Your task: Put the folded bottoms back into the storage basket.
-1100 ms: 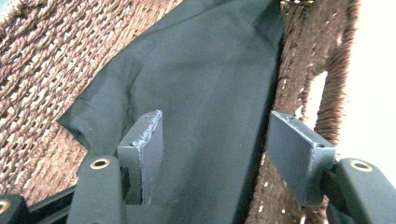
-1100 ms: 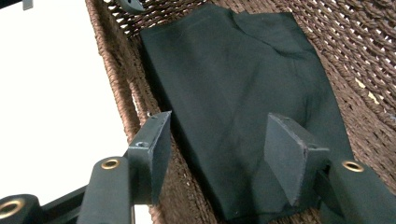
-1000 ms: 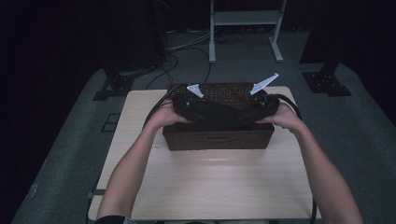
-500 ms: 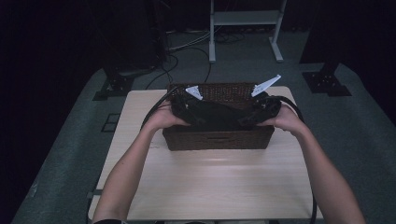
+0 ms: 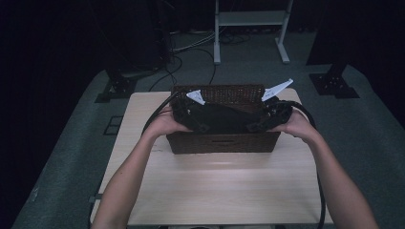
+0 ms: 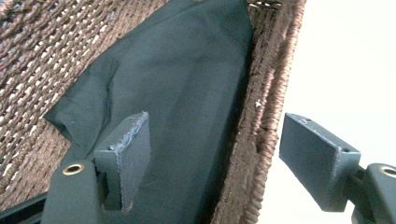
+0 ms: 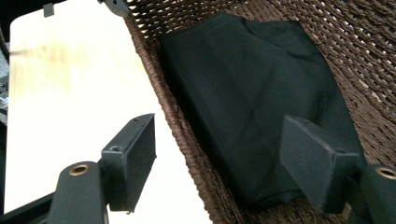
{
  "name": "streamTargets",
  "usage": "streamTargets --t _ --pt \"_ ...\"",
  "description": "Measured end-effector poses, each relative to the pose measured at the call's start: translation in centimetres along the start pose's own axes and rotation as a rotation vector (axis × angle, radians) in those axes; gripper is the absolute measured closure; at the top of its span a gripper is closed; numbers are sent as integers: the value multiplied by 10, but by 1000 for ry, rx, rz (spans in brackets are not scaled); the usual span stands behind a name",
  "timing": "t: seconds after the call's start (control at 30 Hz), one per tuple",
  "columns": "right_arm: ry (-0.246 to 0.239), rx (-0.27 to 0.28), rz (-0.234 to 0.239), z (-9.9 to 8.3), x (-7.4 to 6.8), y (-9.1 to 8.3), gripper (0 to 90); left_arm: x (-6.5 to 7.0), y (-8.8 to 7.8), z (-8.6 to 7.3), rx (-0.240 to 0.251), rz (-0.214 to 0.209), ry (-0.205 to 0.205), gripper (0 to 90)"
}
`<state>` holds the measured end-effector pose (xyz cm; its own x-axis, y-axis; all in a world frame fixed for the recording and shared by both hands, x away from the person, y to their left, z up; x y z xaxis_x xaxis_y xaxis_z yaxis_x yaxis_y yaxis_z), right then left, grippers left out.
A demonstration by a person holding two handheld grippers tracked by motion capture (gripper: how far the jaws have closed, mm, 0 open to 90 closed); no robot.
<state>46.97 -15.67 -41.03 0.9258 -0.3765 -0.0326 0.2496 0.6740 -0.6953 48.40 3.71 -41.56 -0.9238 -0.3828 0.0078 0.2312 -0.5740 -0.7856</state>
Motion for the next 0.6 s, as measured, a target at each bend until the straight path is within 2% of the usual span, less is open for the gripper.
streamTargets --t 0.23,0.6 --pt "-2 4 -1 -1 -5 -4 264 6 -4 -1 -4 0 12 225" --pt "-33 0 5 -4 -19 -7 261 20 -12 -2 5 -3 36 211"
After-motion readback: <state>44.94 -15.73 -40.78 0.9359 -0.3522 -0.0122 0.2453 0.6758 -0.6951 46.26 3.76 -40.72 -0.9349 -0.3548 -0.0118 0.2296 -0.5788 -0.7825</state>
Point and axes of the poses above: each handheld gripper's, and its own axes: y roughly forward along the jaws, z roughly out of its top, x roughly to its right, the point moved 10 cm from there along y, roughly forward along the jaws, and after that the axes turned 6 degrees about -y, right-handed, at the moved point
